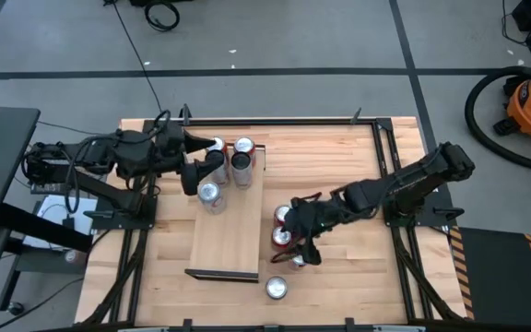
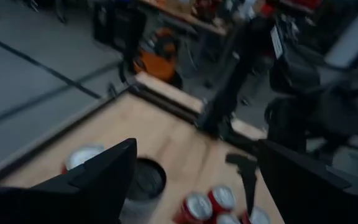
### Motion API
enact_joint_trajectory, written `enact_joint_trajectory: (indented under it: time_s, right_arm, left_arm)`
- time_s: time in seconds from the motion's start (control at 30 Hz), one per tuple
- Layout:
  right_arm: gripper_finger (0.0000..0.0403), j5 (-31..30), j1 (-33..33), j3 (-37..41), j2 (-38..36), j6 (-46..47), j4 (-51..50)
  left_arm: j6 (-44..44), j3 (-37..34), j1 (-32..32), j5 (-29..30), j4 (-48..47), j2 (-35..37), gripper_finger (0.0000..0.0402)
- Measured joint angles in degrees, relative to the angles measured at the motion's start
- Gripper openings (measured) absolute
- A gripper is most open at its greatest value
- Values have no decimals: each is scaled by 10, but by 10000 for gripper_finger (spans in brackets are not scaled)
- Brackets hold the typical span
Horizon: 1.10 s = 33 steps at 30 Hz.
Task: Place canned beverage on shelf
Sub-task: Put the top left red and white soda can on the shelf
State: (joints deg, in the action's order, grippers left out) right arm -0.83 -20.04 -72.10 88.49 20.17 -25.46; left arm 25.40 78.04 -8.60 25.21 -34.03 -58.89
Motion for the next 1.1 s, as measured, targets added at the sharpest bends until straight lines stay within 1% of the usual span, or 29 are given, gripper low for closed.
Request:
enact_joint_trajectory:
  time_s: [0.07,0.17,0.23,0.4,0.53,0.67,0.77,0.87,0.97,1.1]
  right_arm:
    - [311,-43,-28,-11,6,32,-3]
    - [305,-81,-66,-48,34,69,-1]
    - [302,-96,-84,-75,63,78,-13]
    - [297,-134,-115,-166,147,93,-42]
    - [294,-173,-134,-248,203,108,-101]
    - [294,-173,-143,-299,249,132,-143]
    - [294,-165,-152,-317,271,164,-178]
    - [294,-155,-166,-318,277,198,-199]
    - [294,-180,-180,-318,276,215,-220]
    - [294,-217,-193,-316,276,200,-237]
  left_arm:
    - [7,0,14,-48,-16,0,341]
    - [8,0,35,-99,-33,0,341]
    - [8,0,45,-114,-41,0,341]
    - [5,0,49,-127,-53,1,341]
    - [5,0,49,-174,-49,4,341]
    - [5,0,49,-213,-42,5,341]
    - [5,0,49,-237,-34,7,341]
    - [5,0,49,-253,-33,11,341]
    - [4,0,48,-256,-34,15,341]
    - [-16,0,49,-256,-31,20,341]
